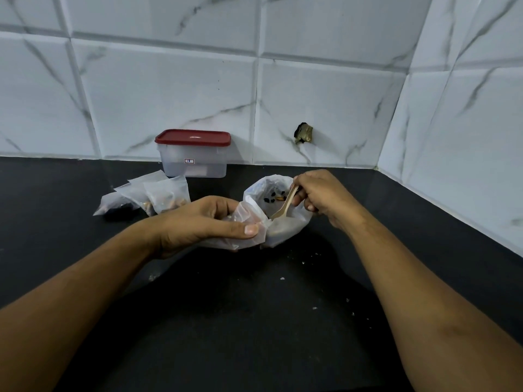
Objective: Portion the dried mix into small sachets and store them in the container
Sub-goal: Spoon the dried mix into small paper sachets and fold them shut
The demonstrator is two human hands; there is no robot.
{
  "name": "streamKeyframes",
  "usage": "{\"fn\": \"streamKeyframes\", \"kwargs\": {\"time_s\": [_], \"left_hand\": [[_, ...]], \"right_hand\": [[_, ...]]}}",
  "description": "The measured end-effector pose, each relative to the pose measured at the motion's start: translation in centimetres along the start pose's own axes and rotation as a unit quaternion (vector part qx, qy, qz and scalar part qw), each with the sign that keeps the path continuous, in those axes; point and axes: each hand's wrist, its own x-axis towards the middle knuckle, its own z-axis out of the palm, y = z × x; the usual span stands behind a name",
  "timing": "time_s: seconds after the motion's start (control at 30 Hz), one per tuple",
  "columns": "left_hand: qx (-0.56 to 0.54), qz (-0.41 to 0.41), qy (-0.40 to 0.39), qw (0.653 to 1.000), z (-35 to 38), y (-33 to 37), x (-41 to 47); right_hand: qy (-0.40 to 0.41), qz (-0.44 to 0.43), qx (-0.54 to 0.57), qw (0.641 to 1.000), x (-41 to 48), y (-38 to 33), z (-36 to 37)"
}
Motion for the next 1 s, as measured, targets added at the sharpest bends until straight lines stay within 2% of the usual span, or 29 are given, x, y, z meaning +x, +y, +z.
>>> {"fn": "streamKeyframes", "kwargs": {"time_s": [0.47,0.63,0.8,1.0], "left_hand": [[-0.019,0.015,-0.009,1.0,0.04,-0.71,0.44],[0.002,-0.013,-0.02,1.0,0.04,-0.18,0.22],[0.005,-0.005,-0.027,1.0,-0.1,-0.47,0.32],[0.0,0.018,0.015,1.0,-0.36,-0.52,0.38]], "right_hand": [[-0.077,0.025,-0.01,0.997,0.15,0.35,0.4],[-0.042,0.048,0.004,0.998,0.1,0.36,0.09],[-0.006,0.068,0.026,0.997,0.02,0.16,-0.36],[0.034,0.078,0.053,0.995,0.28,0.23,-0.53]]}}
